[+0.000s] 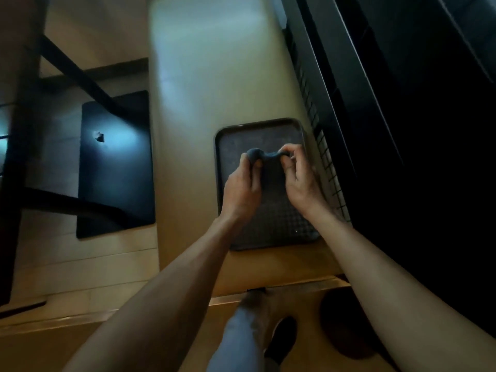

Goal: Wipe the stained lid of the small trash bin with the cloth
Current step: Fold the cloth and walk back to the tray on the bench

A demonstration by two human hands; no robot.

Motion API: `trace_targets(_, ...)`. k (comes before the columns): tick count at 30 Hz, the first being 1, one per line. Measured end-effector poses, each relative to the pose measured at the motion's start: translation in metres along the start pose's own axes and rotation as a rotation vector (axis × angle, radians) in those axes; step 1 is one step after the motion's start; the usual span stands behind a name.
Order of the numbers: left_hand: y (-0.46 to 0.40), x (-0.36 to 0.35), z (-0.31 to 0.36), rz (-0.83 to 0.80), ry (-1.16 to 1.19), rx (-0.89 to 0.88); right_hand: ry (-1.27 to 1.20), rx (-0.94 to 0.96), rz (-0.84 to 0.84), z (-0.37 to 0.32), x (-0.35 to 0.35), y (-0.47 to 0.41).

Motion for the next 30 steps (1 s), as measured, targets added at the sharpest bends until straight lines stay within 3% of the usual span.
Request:
trace_targets(8, 0.006, -0.054, -0.088, -0.034, -0.040, 0.148, 0.059, -0.221, -0.148, 0.080, -0.035, 0.021)
trace_targets(17, -0.049, -0.084, -0.142, -0.107, -0.078, 0.282, 0.163, -0.320, -0.233, 0.145, -0.073, -0.022)
trace_targets(26, -0.092, -0.092, -0.161, -0.101, -0.472, 0.246, 0.523, -0.240, -0.281, 0.168, -0.093, -0.060)
trace_targets(30, -0.096, -0.091, -0.157, -0.092, -0.573, 0.251, 0.570, -0.346, -0.267, 0.169, -0.094, -0.064)
Point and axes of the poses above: each hand's wrist, its own y-axis away from the middle knuckle, its own x-axis out of the back of the hand, z = x × y, the point moved 2 cm from there along -y, towards the middle knuckle, and after that the axes turned 1 degree about x, right-handed, at the moved point
